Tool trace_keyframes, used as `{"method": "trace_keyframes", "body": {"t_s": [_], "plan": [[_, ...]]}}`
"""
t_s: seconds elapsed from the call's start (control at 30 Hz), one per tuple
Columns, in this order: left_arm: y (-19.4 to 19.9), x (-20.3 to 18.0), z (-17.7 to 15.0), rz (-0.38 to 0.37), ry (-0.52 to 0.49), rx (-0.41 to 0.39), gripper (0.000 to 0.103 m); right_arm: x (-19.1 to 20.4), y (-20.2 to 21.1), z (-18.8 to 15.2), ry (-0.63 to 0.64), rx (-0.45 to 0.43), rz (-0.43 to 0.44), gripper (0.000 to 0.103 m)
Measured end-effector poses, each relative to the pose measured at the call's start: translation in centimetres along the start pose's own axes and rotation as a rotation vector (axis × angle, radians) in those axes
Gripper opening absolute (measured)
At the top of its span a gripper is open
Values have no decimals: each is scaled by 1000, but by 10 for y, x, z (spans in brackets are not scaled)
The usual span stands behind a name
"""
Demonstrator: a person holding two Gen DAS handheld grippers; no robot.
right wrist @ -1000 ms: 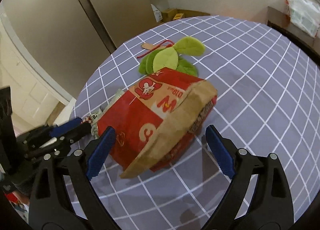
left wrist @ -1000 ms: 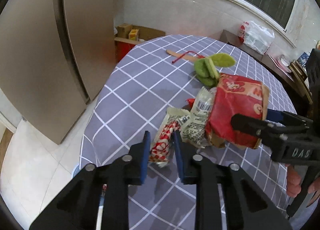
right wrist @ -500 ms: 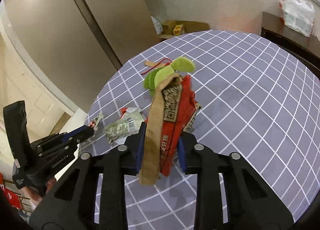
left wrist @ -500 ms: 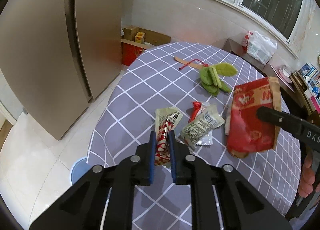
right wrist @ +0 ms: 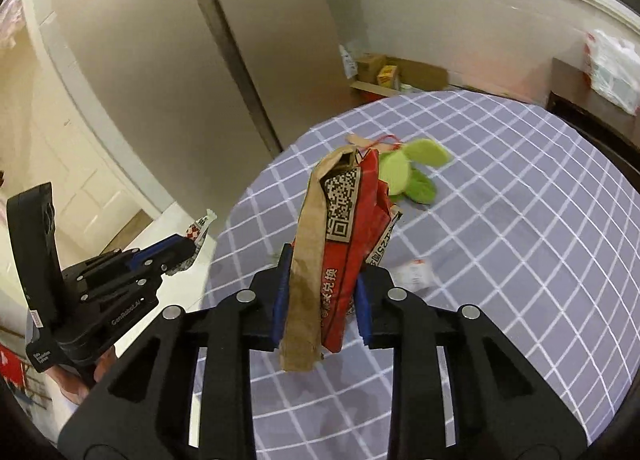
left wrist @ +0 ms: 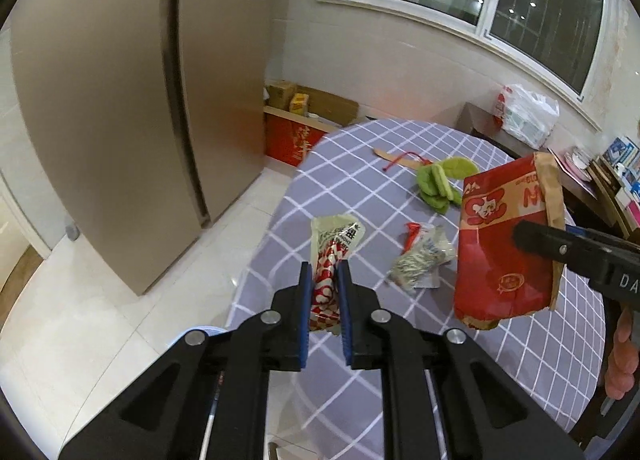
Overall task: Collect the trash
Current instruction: 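Carry both items to the wastebasket and open both tools to drop them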
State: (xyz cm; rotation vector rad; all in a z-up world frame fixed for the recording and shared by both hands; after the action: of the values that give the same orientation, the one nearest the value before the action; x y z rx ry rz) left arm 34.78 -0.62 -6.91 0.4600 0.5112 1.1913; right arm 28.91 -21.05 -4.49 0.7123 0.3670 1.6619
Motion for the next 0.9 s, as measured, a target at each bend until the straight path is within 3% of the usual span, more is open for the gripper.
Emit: {"method": "trace_keyframes", "body": {"t_s": [0.57, 0.9], "plan": [[53, 99, -18, 167, 124, -27, 12, 107, -42, -7, 131, 73, 139, 27], [64, 149, -40, 250, 193, 6, 12, 157, -80, -28, 209, 148, 183, 27]]}}
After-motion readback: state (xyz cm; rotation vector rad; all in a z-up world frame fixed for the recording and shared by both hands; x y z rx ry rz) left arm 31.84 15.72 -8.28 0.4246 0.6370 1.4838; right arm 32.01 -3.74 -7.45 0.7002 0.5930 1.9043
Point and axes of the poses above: each gripper's, at about its wrist camera, not at the fingertips, and y roughly against the way its jaws point, x to its left, z to its top, the point moved 3 cm from there along -y, roughly the way its jaws point, and after that the axes turned 10 degrees about -x, right-handed, at the moved point
